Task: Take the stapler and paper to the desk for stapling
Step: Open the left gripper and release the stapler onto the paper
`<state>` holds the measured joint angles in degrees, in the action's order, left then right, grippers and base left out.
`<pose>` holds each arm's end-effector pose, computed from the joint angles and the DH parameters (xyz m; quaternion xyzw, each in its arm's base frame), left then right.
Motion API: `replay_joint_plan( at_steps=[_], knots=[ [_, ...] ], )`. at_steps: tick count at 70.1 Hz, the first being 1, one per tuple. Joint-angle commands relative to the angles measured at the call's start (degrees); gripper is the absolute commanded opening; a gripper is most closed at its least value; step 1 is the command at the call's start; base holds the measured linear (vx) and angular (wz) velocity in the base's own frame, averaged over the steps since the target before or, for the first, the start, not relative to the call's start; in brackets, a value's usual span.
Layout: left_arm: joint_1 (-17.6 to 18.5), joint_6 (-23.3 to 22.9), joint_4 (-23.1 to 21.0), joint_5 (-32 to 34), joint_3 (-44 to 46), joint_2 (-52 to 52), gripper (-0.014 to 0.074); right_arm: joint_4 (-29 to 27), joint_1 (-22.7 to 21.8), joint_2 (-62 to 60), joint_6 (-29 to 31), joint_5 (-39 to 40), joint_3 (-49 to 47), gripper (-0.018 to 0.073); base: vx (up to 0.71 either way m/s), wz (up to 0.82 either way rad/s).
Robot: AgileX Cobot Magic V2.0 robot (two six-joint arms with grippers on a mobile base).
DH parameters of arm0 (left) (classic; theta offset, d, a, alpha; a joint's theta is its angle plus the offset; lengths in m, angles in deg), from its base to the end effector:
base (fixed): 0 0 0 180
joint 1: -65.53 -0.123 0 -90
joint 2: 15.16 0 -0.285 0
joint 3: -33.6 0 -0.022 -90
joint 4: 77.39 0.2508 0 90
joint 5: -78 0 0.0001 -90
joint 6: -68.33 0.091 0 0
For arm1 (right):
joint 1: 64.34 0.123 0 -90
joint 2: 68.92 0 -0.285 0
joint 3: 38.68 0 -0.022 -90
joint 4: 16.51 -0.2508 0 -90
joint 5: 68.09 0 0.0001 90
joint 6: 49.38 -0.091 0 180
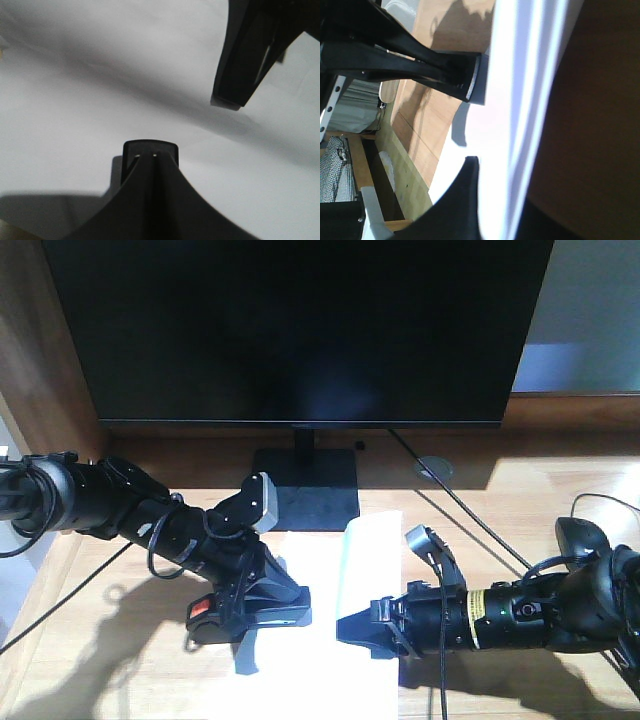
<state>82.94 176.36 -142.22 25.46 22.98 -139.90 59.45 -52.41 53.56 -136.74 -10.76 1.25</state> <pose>0.3347 -0.1735 0.1333 0.5860 0.7011 -0.3241 0.2449 0.2609 0.1310 0.0897 -0.0751 0.8490 0.5008 0.1510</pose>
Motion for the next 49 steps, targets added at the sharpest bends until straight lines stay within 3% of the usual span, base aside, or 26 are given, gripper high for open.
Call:
replay_joint_plan(
  at_steps=[1, 29, 49],
  knots=[
    [0.3, -0.6, 4.9, 1.7, -0.2, 3.6, -0.0006, -0.4, 0.0, -2.2, 0.5, 3.9, -0.9, -0.0002, 0.00, 0.00],
    [0.1, -2.2, 3.9, 1.1, -0.2, 18.0, -0.0006, -0.4, 0.0, -2.2, 0.4, 3.9, -0.9, -0.0002, 0.00, 0.00],
    [0.1, -3.0, 3.9, 1.3, -0.2, 22.2, -0.0006, -0.4, 0.0, -2.2, 0.6, 4.4, -0.9, 0.0027, 0.00, 0.00]
  ],
)
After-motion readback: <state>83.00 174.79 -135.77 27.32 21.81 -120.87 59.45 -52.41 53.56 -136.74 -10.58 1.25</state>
